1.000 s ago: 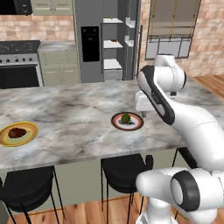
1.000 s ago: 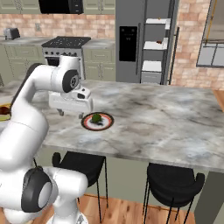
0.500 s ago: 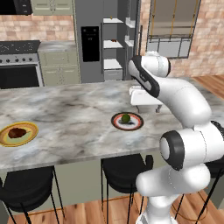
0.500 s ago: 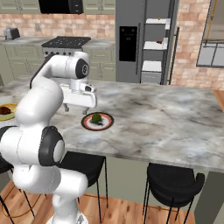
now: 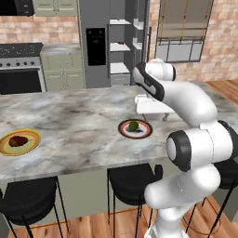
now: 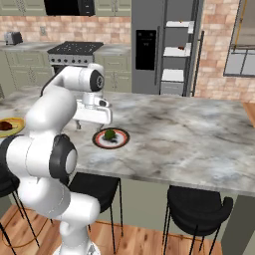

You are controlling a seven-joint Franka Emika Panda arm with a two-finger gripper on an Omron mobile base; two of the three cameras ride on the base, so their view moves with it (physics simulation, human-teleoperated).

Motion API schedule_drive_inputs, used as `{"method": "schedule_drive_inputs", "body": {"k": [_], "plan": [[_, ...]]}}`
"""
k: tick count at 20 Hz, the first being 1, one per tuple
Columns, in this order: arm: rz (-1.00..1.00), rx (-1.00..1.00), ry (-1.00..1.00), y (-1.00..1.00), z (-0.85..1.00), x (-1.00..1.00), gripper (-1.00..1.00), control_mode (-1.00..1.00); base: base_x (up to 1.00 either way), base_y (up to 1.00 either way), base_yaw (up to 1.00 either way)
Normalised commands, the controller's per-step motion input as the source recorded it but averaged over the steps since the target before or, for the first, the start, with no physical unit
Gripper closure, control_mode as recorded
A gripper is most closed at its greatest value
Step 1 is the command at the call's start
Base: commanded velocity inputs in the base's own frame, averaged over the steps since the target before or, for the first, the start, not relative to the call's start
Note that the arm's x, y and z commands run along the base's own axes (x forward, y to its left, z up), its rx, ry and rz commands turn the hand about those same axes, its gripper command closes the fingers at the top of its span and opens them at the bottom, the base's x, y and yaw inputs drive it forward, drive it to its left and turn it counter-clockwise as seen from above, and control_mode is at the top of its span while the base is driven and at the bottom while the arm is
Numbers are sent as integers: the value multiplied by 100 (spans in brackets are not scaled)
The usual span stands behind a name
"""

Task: Transport the steak and lime to the fridge. Place the steak on the rack containing meat and place the lime on the rack containing the vegetable, ensuring meats and vegetables are on different racks.

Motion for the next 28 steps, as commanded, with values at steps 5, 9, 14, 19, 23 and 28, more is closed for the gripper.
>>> {"method": "schedule_drive_inputs", "body": {"k": [5, 9, 14, 19, 23, 28], "plan": [[0, 2, 7, 0, -25, 32, -100, -100, 0, 0, 0], [0, 0, -1, 0, -3, 31, -100, -100, 0, 0, 0], [0, 0, 0, 0, -14, 38, -100, -100, 0, 0, 0], [0, -2, 0, 0, -26, 44, -100, -100, 0, 0, 0], [-1, -4, -1, 4, -29, 39, -100, -100, 0, 0, 0], [-2, -6, -9, 2, -34, 34, -100, -100, 0, 0, 0]]}}
